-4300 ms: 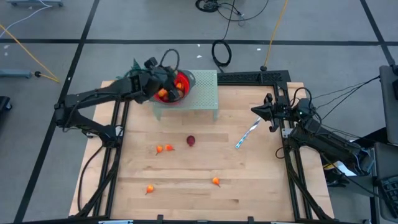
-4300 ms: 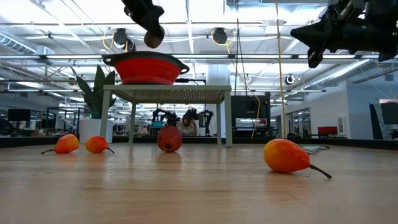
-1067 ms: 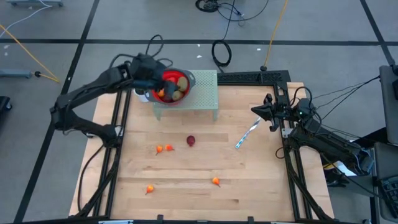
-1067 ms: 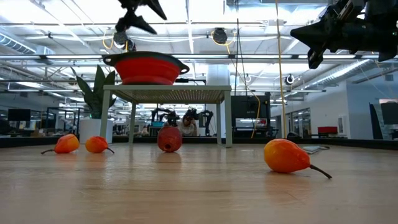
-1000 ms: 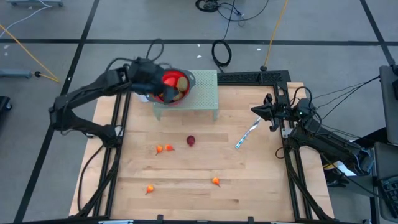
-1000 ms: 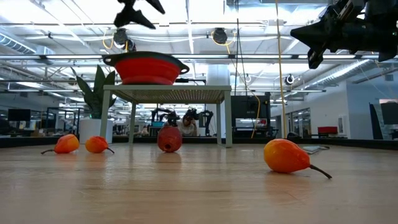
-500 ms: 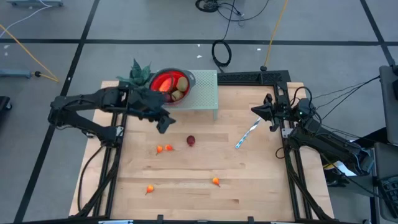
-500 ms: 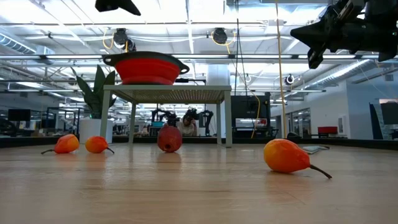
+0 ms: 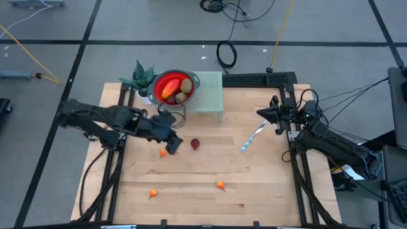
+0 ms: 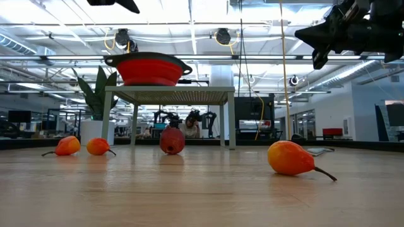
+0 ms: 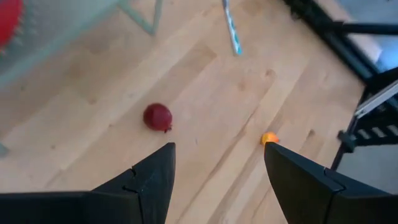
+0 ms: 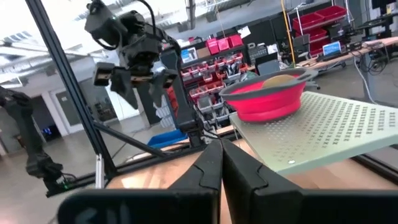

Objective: Pick & Place Fruit
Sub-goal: Put the pomegranate into the red strainer bowl on the shelf

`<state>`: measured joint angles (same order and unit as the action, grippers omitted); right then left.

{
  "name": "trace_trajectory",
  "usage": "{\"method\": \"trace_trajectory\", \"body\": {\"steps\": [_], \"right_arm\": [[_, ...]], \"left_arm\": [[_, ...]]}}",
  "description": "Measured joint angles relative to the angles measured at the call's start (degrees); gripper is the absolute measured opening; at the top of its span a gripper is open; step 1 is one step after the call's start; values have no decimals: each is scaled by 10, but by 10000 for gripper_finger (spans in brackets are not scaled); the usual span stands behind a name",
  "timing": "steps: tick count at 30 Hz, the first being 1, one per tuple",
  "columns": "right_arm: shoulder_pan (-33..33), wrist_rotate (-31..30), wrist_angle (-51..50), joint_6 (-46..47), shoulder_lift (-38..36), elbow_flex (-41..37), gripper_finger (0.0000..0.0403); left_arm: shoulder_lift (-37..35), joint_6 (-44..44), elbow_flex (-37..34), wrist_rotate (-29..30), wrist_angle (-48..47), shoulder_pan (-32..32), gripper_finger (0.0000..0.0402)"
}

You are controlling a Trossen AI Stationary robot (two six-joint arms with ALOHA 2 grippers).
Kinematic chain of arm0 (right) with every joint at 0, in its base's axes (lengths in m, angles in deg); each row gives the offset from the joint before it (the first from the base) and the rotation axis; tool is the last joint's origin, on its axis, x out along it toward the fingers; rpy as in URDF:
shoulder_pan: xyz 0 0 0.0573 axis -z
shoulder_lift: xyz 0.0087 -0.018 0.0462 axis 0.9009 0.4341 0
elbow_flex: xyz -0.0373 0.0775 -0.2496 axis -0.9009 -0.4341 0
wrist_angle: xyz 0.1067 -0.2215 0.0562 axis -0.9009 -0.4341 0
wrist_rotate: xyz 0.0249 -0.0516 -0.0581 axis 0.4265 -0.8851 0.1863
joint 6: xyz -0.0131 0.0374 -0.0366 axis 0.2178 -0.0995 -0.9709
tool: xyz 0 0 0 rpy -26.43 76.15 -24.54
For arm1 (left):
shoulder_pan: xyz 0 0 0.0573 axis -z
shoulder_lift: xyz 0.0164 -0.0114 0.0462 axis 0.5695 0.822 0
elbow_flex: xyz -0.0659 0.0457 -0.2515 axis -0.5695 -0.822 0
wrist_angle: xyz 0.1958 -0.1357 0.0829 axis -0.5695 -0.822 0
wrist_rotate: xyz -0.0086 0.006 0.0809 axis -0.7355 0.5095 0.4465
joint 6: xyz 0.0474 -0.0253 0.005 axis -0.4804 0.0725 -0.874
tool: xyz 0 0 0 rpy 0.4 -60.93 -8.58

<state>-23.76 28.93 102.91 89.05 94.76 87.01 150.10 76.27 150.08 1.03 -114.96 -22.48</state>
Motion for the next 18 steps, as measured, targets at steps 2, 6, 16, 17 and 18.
{"method": "trace_trajectory", "body": {"steps": [2, 6, 16, 17, 18], "right_arm": [[0, 0, -10, -15, 0, 0, 0], [0, -1, -22, -31, 0, 0, 0], [-1, -64, -80, -105, 0, 0, 0], [-3, -64, -80, -105, 0, 0, 0], [-7, -63, -81, -105, 0, 0, 0]], "left_arm": [[16, 4, 0, -1, -1, 4, 246], [41, 2, 0, 0, 0, 2, 246], [62, 23, 0, 3, 0, -36, 246], [62, 28, 0, 3, 0, -38, 246], [62, 33, 0, 3, 0, -40, 246]]}}
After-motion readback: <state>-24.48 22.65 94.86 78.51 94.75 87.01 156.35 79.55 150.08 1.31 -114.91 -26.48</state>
